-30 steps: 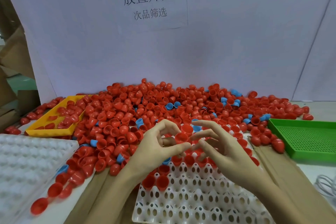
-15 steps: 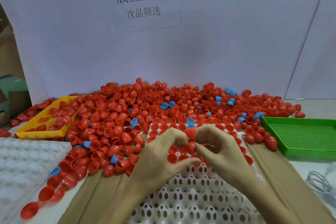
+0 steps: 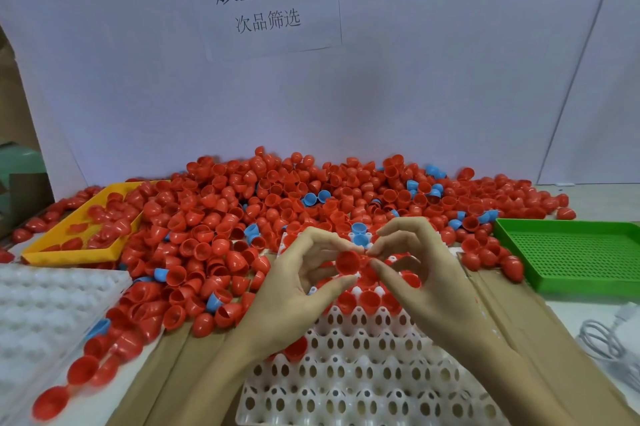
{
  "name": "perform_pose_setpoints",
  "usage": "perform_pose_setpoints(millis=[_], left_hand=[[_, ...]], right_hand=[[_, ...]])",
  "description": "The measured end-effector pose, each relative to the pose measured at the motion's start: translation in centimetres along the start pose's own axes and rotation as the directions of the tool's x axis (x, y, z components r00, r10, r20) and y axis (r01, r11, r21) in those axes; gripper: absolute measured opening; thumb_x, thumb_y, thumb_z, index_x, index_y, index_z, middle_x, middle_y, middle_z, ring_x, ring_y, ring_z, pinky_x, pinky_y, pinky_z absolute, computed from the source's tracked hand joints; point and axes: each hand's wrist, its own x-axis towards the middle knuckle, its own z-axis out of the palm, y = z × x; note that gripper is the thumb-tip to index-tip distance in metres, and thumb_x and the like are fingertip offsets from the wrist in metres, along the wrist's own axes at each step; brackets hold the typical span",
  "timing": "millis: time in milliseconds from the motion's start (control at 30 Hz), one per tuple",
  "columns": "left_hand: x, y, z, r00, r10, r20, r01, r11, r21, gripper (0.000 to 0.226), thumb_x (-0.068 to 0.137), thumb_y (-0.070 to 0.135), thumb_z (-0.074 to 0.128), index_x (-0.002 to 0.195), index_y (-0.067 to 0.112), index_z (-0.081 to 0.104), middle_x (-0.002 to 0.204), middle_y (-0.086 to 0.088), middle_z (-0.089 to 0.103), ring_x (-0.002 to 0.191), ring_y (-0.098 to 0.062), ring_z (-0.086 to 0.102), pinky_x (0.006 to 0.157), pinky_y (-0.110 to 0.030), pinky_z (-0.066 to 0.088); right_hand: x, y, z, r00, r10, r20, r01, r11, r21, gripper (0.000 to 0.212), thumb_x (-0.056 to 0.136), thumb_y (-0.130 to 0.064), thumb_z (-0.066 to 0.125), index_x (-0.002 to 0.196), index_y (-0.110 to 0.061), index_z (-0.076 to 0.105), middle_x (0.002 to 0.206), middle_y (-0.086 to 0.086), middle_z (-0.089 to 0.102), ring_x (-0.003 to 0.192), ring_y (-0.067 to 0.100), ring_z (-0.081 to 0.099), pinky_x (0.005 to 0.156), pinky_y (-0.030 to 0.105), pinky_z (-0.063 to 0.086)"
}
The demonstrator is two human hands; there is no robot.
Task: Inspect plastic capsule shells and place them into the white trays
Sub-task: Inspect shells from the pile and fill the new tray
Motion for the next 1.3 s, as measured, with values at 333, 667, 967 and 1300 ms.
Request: perform_pose_setpoints(millis=[333,667,967,1300], left_hand=[[-0.1,-0.2,0.3,0.982,0.098,-0.162,-0.065,0.978,0.198,0.036,0.083,0.025,0.091,0.108,0.024,0.065,0.107,0.005,0.074,0.102,-0.018,0.074,0.089,-0.022,0.057],[-0.4,-0.8,0.6,0.975,0.218,-0.049,-0.179,0.894,0.41,0.05,0.078,0.046,0.09,0.116,0.03,0.062,0.104,0.013,0.068,0.095,-0.015,0.071,0.084,-0.024,0.058],[0.5,-2.4,-3.5,0.929,-0.038,-0.367,0.238,0.822,0.517,0.015,0.104,0.028,0.064,0.089,0.027,0.064,0.074,0.008,0.067,0.071,-0.007,0.065,0.066,-0.016,0.05],[0.1,-4.2,-3.4,0.969,-0.074,-0.236,0.232,0.605,0.762,0.009,0.103,0.033,0.06,0.094,0.031,0.058,0.073,0.011,0.052,0.068,-0.005,0.052,0.061,-0.021,0.041]], right_hand=[[-0.1,-0.1,0.0,0.995,0.043,-0.086,-0.051,0.995,-0.085,0.021,0.096,-0.011,0.073,0.11,-0.026,0.069,0.105,-0.01,0.071,0.101,0.017,0.07,0.078,0.027,0.059],[-0.3,-0.4,0.0,0.931,0.323,0.168,-0.346,0.928,0.135,0.016,0.087,-0.032,0.079,0.097,-0.019,0.08,0.088,0.003,0.079,0.081,0.014,0.075,0.075,0.023,0.058],[-1.1,0.4,1.7,0.904,0.307,0.297,-0.211,0.925,-0.315,0.005,0.088,-0.039,0.081,0.087,-0.039,0.076,0.097,-0.01,0.063,0.075,0.002,0.059,0.07,0.018,0.052],[-1.7,0.3,3.6,0.893,0.197,0.405,-0.003,0.901,-0.433,0.008,0.093,-0.045,0.075,0.101,-0.043,0.073,0.102,-0.025,0.051,0.1,-0.003,0.052,0.084,0.013,0.046]])
